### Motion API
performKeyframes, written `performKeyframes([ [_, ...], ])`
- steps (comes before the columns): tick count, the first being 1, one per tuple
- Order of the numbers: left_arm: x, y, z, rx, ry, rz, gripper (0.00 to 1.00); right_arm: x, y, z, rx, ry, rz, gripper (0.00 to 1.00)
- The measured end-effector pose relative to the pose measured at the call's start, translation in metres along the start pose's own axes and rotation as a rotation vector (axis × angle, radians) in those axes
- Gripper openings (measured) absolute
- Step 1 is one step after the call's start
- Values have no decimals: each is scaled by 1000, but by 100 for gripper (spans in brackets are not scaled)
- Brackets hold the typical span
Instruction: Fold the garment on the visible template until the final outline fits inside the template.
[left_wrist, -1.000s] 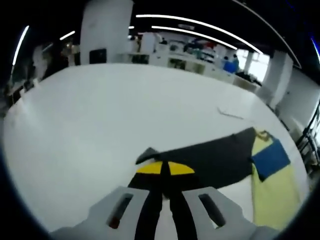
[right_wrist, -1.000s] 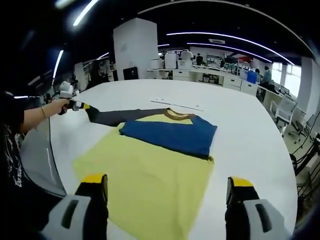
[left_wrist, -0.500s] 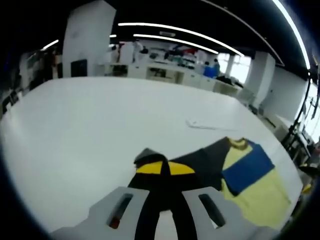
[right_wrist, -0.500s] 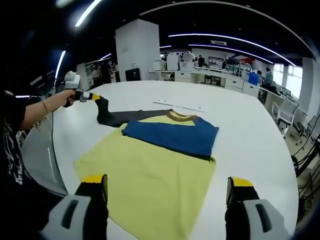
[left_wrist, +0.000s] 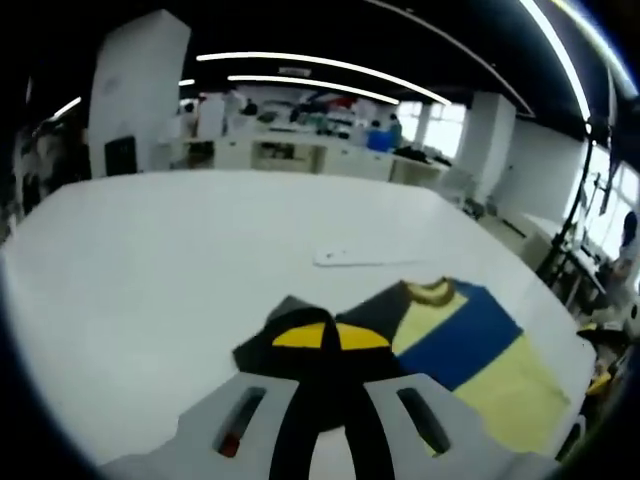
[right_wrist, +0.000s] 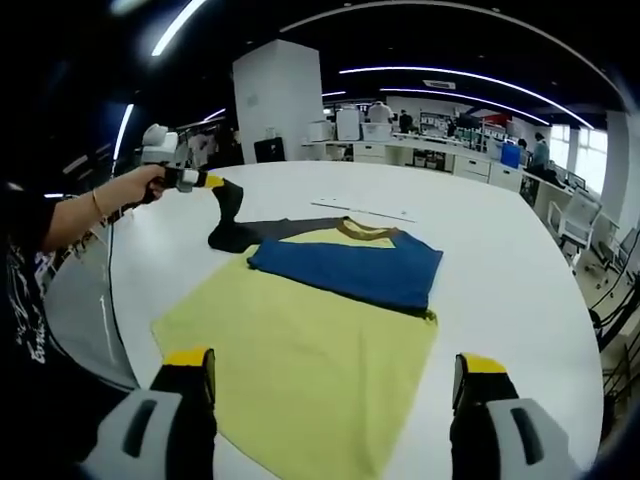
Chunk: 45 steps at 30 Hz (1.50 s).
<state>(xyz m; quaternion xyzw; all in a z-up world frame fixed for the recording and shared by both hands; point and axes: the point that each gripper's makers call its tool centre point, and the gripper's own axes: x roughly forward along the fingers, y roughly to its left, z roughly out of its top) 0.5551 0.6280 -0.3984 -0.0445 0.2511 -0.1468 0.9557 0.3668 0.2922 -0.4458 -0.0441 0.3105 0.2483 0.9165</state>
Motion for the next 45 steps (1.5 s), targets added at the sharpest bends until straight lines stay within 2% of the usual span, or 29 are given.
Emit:
performKeyframes([
  [10,27,-63,1,55,34,-105,0,4,-1,-7,12,13,15,99],
  [17,39,-88,-2,67,47,-143,0,3,-4,-10,23,16,11,99],
  [25,55,-129,-7,119,75,-217,0,1,-7,-15,30,27,0,99],
  [35,62,-172,-6,109,79,-286,0,-1,-11,-20,37,44,-18,99],
  [38,63,-185,-6,115,79,-308,0,0,-10,-24,14,70,-18,99],
  [45,66,-213,-14,144,98,-357,0,-1,-10,-29,10,92,-20,99],
])
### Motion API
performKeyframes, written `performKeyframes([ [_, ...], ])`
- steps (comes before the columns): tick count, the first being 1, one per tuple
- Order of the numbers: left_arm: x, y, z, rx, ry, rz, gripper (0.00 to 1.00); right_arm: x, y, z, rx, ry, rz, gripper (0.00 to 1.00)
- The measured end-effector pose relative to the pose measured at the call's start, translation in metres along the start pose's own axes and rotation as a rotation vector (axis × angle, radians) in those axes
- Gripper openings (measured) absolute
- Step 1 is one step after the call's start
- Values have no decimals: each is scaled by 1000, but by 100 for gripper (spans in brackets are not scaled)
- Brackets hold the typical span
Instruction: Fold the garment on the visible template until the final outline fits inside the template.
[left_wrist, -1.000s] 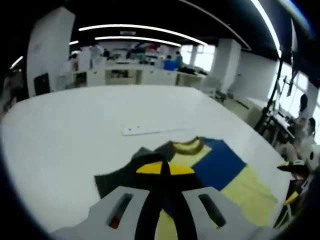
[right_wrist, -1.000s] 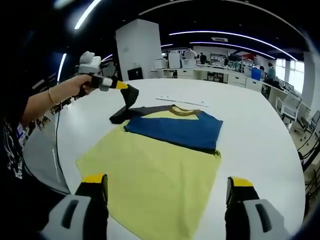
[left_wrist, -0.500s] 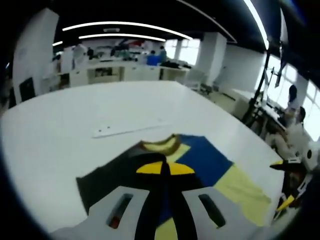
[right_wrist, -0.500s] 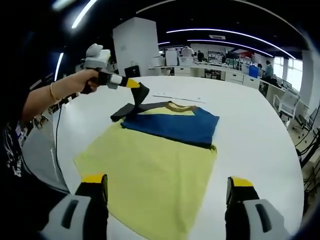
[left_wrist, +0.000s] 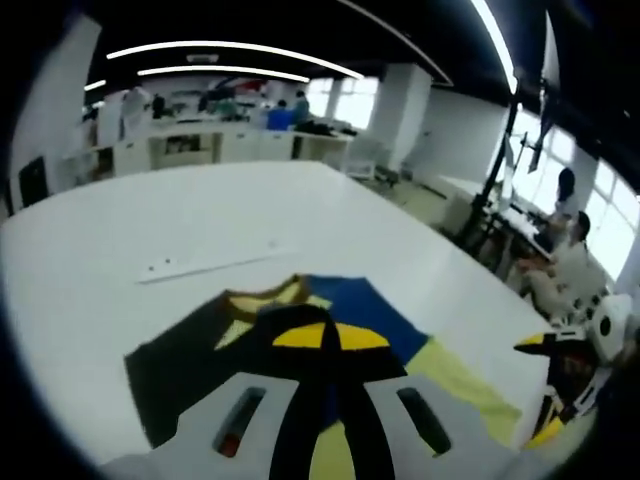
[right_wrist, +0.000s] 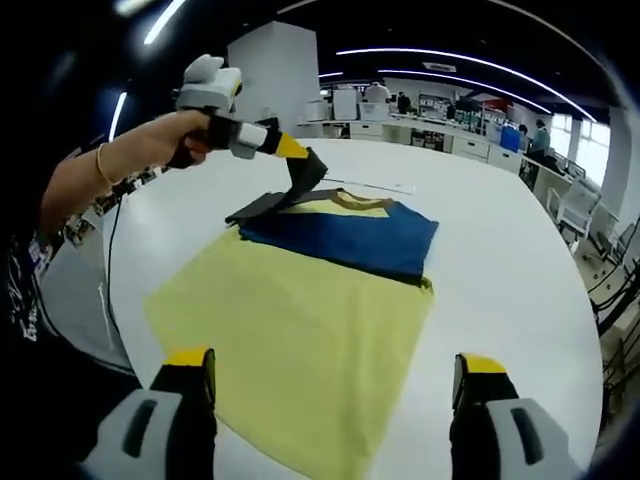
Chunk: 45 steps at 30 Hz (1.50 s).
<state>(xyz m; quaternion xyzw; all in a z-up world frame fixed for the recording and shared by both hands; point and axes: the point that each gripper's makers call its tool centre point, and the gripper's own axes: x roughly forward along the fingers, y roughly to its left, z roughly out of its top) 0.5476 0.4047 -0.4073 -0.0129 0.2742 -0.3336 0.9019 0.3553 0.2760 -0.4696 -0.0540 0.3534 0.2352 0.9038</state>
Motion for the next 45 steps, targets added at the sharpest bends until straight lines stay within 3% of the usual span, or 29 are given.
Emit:
performKeyframes([
  [11,12,-34,0,23,6,-71,0,-2,-3,-5,19,4,-12,99],
  [22,16,-72,-11,55,20,-155,0,-2,-4,-11,35,13,-18,99],
  [30,25,-100,-39,78,73,-206,0,-2,-5,-15,46,16,-21,99],
  [38,36,-106,-64,118,102,-220,0,-2,-6,-20,59,25,-21,99],
  [45,42,-114,-92,127,126,-288,16,-1,-9,-20,69,24,-28,98],
])
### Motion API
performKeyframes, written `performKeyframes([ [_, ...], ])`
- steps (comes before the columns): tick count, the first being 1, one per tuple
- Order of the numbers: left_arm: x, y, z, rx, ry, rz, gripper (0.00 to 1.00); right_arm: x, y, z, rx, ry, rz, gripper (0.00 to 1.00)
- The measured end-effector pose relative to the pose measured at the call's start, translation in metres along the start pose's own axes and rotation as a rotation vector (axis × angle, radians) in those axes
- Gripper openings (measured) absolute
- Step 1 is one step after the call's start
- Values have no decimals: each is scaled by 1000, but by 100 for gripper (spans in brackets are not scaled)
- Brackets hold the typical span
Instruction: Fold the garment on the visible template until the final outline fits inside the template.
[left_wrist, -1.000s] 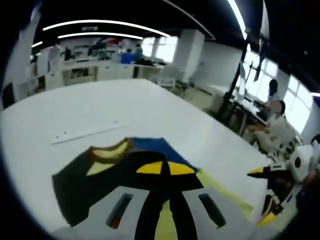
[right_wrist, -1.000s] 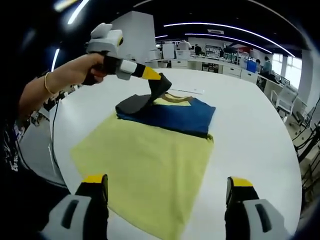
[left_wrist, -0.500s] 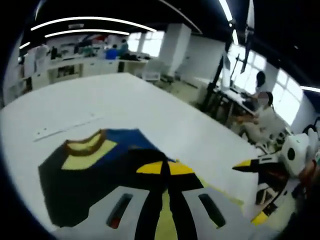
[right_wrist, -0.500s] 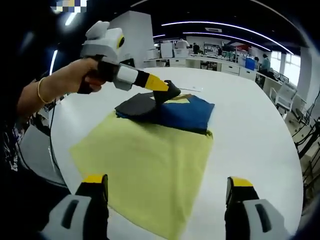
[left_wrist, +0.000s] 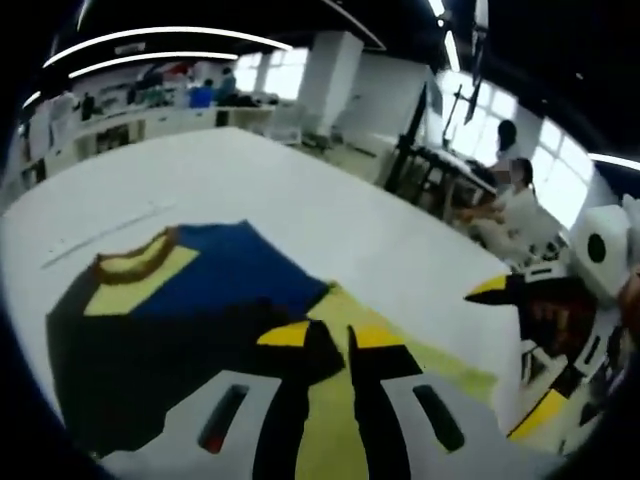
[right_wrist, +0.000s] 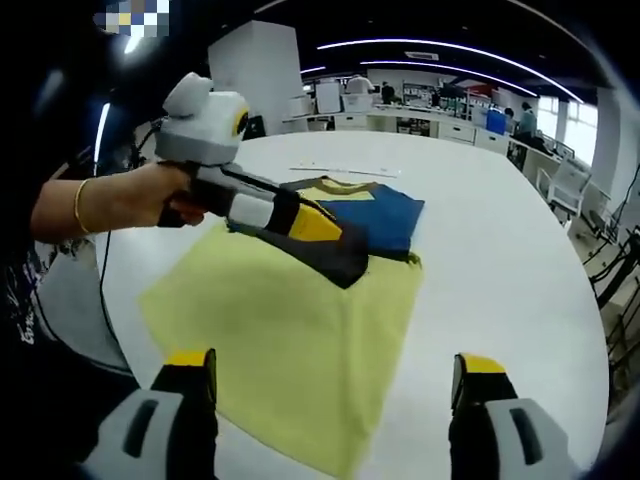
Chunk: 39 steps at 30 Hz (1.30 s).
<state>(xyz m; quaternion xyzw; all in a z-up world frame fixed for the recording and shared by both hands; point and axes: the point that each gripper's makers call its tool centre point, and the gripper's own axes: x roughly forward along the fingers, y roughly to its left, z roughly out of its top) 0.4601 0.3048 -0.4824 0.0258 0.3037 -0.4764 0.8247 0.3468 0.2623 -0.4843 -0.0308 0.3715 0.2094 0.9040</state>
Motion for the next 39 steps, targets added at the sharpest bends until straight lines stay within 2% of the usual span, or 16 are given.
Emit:
performKeyframes([
  [4,-2,2,-6,27,0,0,30,2,-2,1,10,-6,-6,97],
  [8,-6,7,-4,35,-24,6,42,5,-2,3,36,-18,-2,94],
  [16,-16,26,1,48,-58,76,76,7,-3,9,46,-40,4,91],
  [30,-48,62,6,32,-94,177,99,10,-4,25,0,-56,18,93],
  [39,-84,83,-4,12,-91,239,99,15,1,27,-28,-42,42,90],
])
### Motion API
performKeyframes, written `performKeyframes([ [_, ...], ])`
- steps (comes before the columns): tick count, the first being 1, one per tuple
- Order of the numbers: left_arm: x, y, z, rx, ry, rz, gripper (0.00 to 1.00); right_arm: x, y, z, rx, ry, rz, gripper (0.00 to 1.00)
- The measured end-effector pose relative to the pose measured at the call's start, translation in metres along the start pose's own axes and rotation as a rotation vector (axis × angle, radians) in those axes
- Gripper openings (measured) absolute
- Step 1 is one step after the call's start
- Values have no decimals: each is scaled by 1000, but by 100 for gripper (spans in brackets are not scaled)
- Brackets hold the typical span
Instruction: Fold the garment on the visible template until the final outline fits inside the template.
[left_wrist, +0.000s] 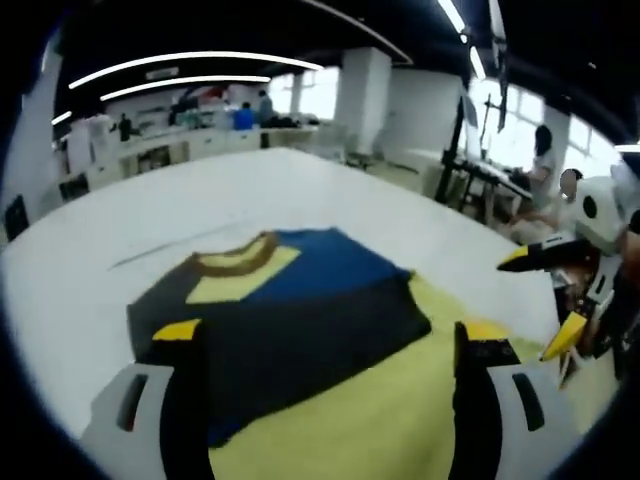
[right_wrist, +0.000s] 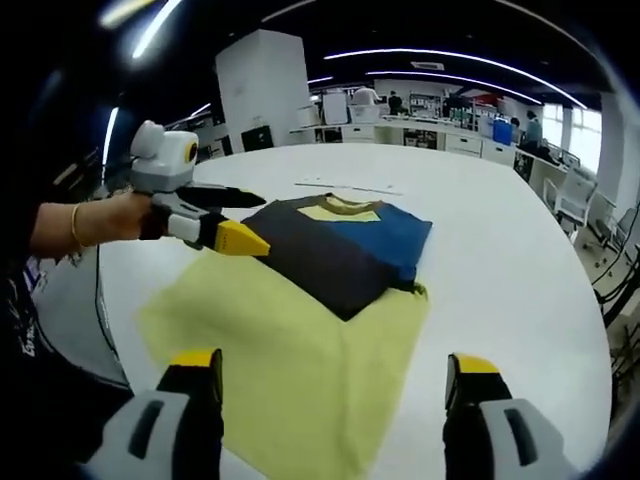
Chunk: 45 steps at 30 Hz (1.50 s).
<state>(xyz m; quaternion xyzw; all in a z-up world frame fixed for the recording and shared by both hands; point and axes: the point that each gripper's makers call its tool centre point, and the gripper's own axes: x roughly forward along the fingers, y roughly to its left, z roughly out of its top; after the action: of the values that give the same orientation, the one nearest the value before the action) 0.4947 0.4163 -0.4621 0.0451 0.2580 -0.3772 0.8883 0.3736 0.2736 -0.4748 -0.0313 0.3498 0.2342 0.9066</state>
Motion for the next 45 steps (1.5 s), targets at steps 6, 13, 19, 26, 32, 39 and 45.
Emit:
performKeyframes([
  [6,-27,11,-4,-9,-11,22,99,4,6,-4,-20,24,21,90],
  [13,-57,22,-16,39,4,54,99,5,7,-11,-15,42,22,89],
  [19,-85,26,-41,23,11,75,96,4,6,-19,-16,57,15,88],
  [26,-118,26,-80,0,57,99,93,-2,-3,-20,12,28,-29,87],
  [32,-137,31,-94,-25,71,125,89,-3,-1,-29,21,36,-33,84],
  [39,-149,25,-109,-54,86,138,83,-5,1,-42,45,55,-39,78],
  [45,-157,19,-129,-68,136,134,75,-6,8,-51,62,68,-26,69],
])
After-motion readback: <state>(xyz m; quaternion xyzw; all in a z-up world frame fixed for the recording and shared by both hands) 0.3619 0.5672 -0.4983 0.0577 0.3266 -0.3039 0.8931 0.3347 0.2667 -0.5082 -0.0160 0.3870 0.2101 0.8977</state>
